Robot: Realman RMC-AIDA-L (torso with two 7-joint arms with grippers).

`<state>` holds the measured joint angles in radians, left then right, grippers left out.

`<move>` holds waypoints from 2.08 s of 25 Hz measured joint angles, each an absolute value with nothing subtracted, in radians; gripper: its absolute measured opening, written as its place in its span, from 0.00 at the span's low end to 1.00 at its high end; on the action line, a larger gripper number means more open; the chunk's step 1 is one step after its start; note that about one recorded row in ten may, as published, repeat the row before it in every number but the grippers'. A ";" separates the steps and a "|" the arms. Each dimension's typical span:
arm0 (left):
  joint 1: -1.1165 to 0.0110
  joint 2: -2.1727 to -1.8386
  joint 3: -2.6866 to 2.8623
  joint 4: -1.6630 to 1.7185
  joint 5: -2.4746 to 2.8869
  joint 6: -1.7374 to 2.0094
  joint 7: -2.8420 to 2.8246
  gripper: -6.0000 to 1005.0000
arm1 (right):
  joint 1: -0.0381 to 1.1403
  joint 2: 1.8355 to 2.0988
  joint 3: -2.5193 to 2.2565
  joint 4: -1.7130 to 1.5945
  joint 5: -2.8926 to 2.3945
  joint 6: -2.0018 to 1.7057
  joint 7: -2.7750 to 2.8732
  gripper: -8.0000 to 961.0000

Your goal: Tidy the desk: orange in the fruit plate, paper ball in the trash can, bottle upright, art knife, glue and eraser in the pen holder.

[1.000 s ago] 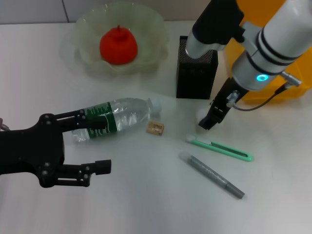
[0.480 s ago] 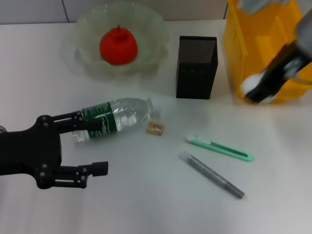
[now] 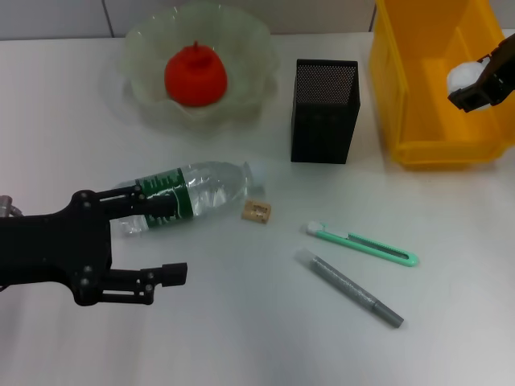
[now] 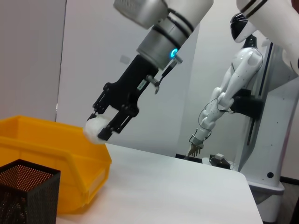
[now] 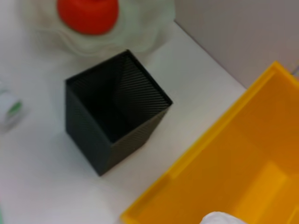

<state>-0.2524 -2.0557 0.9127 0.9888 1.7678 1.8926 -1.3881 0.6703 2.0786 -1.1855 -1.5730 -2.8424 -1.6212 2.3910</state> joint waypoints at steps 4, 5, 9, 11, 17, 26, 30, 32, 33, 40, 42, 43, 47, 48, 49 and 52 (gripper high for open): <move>-0.255 -2.056 0.913 0.980 1.768 1.877 -1.387 0.86 | 0.655 2.079 -1.169 -1.504 -2.834 -1.516 2.330 0.67; -0.255 -2.057 0.913 0.980 1.769 1.875 -1.387 0.86 | 0.651 2.079 -1.166 -1.488 -2.832 -1.485 2.322 0.68; -0.256 -2.058 0.913 0.981 1.769 1.871 -1.387 0.86 | 0.639 2.078 -1.158 -1.442 -2.817 -1.400 2.301 0.69; -0.262 -2.058 0.913 0.981 1.769 1.861 -1.387 0.86 | 0.636 2.078 -1.139 -1.415 -2.802 -1.371 2.278 0.69; -0.284 -2.055 0.913 0.986 1.780 1.828 -1.397 0.86 | 0.617 2.079 -1.095 -1.406 -2.732 -1.353 2.227 0.71; -0.422 -2.064 0.924 1.076 2.001 1.646 -1.535 0.86 | 0.464 2.078 -0.922 -1.539 -2.375 -1.519 2.026 0.80; -0.522 -2.065 0.926 1.089 2.111 1.576 -1.608 0.86 | 0.393 2.078 -0.789 -1.535 -2.177 -1.654 1.904 0.80; -0.563 -2.066 0.941 1.097 2.168 1.548 -1.643 0.86 | 0.371 2.078 -0.740 -1.516 -2.133 -1.730 1.849 0.80; -0.586 -2.067 0.959 1.099 2.202 1.533 -1.663 0.86 | 0.361 2.078 -0.725 -1.505 -2.118 -1.763 1.820 0.80; -0.696 -2.070 1.196 1.101 2.384 1.394 -1.850 0.86 | 0.305 2.079 -0.668 -1.389 -2.058 -1.807 1.693 0.80; -0.718 -2.071 1.255 1.097 2.418 1.379 -1.895 0.86 | 0.304 2.079 -0.655 -1.362 -2.058 -1.805 1.684 0.80; -0.736 -2.073 1.294 1.091 2.444 1.372 -1.928 0.86 | 0.304 2.079 -0.652 -1.352 -2.059 -1.804 1.681 0.80; -0.788 -2.079 1.384 1.071 2.488 1.351 -2.016 0.85 | 0.306 2.079 -0.650 -1.329 -2.062 -1.803 1.677 0.80; -0.799 -2.079 1.403 1.064 2.491 1.341 -2.034 0.85 | 0.307 2.079 -0.650 -1.327 -2.062 -1.803 1.677 0.80; -0.813 -2.079 1.424 1.053 2.493 1.330 -2.051 0.84 | 0.308 2.079 -0.651 -1.324 -2.062 -1.803 1.677 0.80; -0.854 -2.080 1.475 1.001 2.500 1.296 -2.090 0.84 | 0.311 2.079 -0.658 -1.315 -2.062 -1.802 1.675 0.80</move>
<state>-0.8539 -2.0796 1.4750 1.0013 2.5004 1.2957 -2.0900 0.3108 2.0786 -0.6581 -1.3148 -2.0623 -1.8024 1.6755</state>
